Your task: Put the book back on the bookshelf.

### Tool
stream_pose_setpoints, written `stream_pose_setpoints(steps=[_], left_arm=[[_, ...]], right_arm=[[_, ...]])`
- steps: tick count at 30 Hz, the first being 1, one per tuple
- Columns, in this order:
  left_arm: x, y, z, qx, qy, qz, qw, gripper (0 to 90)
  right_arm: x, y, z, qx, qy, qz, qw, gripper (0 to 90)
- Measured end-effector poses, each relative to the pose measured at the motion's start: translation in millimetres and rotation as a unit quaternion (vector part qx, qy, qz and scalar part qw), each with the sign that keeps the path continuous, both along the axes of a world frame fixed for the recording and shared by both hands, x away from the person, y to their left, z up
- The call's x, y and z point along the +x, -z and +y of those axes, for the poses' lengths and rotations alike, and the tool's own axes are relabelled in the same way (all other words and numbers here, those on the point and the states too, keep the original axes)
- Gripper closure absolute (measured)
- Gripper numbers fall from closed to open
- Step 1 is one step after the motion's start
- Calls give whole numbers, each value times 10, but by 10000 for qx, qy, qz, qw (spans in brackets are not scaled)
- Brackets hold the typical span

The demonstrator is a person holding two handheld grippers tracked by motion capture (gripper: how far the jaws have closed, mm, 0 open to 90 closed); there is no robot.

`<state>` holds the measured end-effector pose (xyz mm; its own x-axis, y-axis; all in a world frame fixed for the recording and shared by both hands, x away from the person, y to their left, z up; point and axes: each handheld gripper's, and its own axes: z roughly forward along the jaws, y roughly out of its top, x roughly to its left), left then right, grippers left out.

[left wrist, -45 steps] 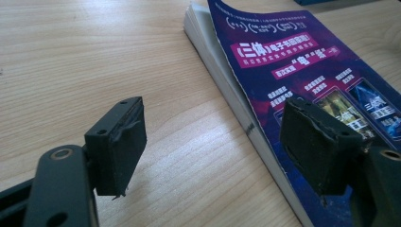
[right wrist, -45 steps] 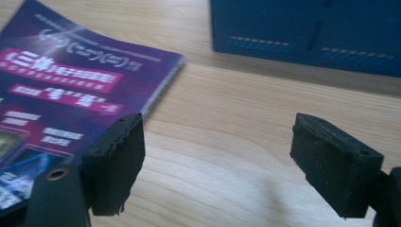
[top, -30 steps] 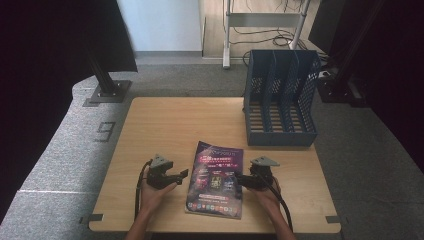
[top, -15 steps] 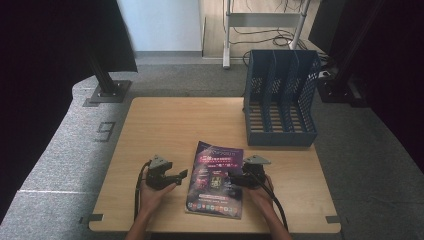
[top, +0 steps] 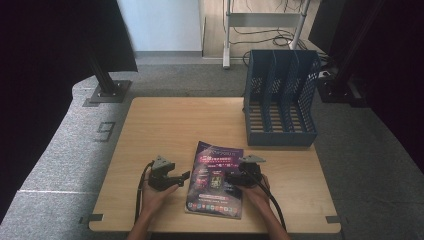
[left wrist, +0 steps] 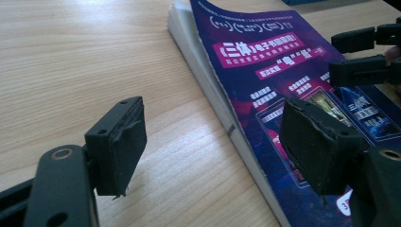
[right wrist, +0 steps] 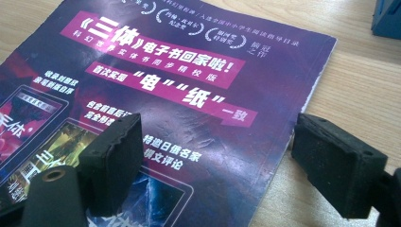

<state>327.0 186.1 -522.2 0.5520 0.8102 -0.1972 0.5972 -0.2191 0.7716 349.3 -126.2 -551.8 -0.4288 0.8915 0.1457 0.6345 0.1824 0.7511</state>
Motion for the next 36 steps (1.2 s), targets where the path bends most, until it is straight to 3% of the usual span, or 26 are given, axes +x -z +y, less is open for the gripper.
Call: stream_pose_setpoints(steps=[10,22,24,36], left_arm=[[72,28,-150,143,26,49,9999,236],[257,93,-395,341,108,185,9992,230],[269,125,-429,449,108,219,9987,229],[357,179,-542,384,126,415,9983,222]], right_arm=[[-4,7,9,-74,-9,-54,10000,178],[-8,8,3,-89,-28,-65,9999,184],[-11,10,4,-85,-22,-75,9999,185],[-18,17,3,-77,-15,-105,9999,186]])
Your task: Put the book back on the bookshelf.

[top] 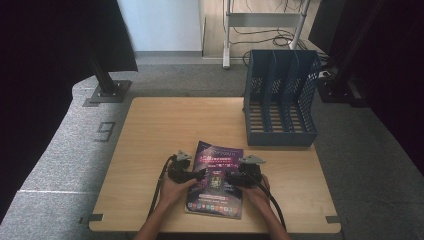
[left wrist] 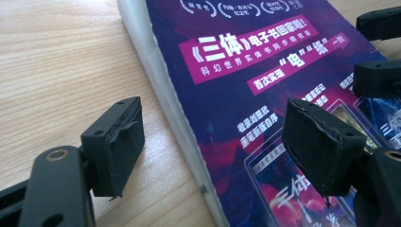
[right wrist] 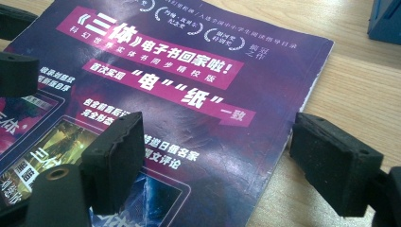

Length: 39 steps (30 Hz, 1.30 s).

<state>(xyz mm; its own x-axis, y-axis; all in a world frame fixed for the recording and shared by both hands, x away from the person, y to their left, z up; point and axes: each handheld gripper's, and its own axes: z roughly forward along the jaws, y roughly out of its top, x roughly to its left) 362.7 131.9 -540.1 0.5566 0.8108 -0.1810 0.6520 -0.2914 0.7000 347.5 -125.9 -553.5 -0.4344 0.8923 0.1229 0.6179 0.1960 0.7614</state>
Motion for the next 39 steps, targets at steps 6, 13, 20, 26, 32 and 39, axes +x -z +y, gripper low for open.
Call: stream_pose_setpoints(steps=[6,13,20,26,32,39], left_arm=[[19,27,-58,51,69,71,9999,223],[4,23,-109,56,13,69,10000,222],[-4,-27,-66,-319,-108,121,9994,253],[-46,-103,-47,-850,208,209,9959,273],[-74,-116,-137,-763,361,39,9964,300],[44,-78,-217,-374,325,62,9988,333]], right_arm=[[-1,0,0,1,3,-1,10000,187],[-5,0,1,3,19,-3,10000,190],[-7,0,2,0,38,-5,10000,191],[-9,0,2,2,56,-4,10000,193],[-10,0,-5,21,52,-1,10000,201],[-9,0,-8,15,48,-8,10000,204]])
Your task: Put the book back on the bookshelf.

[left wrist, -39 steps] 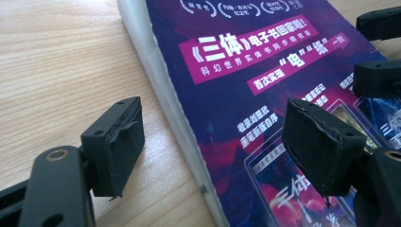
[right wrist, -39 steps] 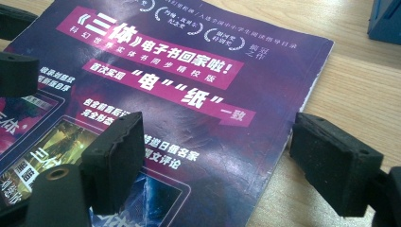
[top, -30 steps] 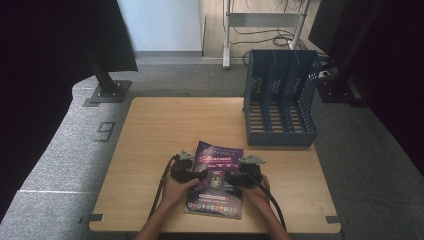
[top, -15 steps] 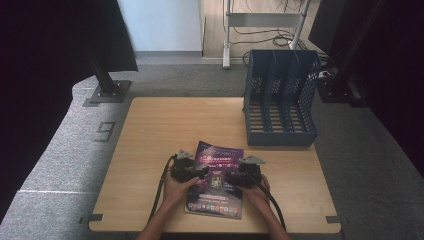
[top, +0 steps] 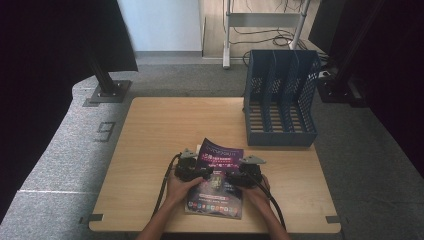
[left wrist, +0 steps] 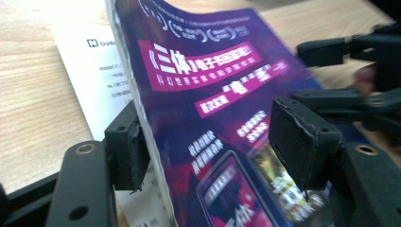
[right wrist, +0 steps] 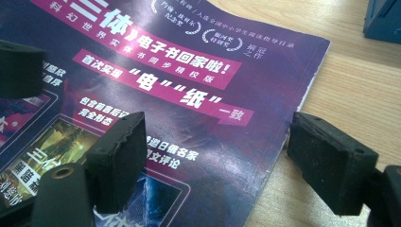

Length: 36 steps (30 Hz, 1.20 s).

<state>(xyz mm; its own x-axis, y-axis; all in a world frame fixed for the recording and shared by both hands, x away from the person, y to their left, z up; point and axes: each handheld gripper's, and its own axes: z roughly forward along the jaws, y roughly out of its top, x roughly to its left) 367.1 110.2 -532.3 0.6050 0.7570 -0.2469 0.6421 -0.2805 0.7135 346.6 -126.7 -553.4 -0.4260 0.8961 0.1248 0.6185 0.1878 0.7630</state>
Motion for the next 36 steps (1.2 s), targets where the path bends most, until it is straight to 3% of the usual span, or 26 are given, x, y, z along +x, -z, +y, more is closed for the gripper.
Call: stream_pose_setpoints(steps=[9,13,27,36], left_arm=[[88,39,-62,243,25,-64,9997,317],[97,56,-66,374,-32,-145,9992,382],[120,79,-71,360,-191,-200,9990,483],[110,80,-89,393,-122,-227,9989,550]], right_arm=[[1,0,-9,-4,-12,-10,10000,213],[1,0,-10,-2,-11,-10,10000,214],[0,0,-12,-2,-8,-11,10000,217],[4,0,-14,2,-12,-13,10000,219]])
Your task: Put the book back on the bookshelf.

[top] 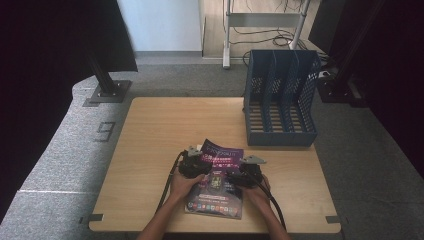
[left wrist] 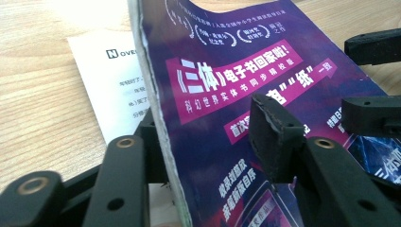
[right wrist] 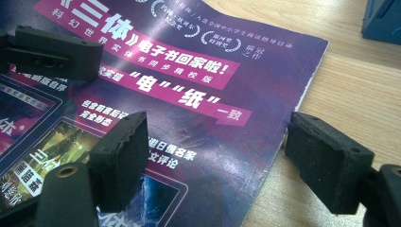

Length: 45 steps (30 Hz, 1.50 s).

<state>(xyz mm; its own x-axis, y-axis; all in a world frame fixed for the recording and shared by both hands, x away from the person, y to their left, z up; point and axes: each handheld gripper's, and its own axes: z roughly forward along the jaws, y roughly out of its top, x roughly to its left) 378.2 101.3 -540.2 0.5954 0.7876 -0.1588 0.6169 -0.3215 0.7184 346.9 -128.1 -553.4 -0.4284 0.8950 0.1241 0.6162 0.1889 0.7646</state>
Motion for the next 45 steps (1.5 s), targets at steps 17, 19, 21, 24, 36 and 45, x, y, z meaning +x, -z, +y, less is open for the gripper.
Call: stream_pose_setpoints(steps=[17,19,21,24,36,45], left_arm=[[-17,-38,16,-252,26,-81,9996,793],[-22,-42,14,-292,26,-92,9995,807],[-24,-44,14,-317,23,-98,9994,818],[-29,-49,16,-339,24,-119,9994,826],[-92,-136,15,-563,133,-332,9978,865],[-143,-204,-5,-620,208,-491,9967,869]], right_arm=[[0,0,-2,0,-3,2,10000,221],[0,0,-2,2,-3,4,10000,221],[0,0,-4,4,-5,4,10000,222],[0,0,-5,4,-7,3,10000,223],[1,-1,-17,30,-34,19,10000,227],[2,-1,-37,107,-24,31,9999,227]])
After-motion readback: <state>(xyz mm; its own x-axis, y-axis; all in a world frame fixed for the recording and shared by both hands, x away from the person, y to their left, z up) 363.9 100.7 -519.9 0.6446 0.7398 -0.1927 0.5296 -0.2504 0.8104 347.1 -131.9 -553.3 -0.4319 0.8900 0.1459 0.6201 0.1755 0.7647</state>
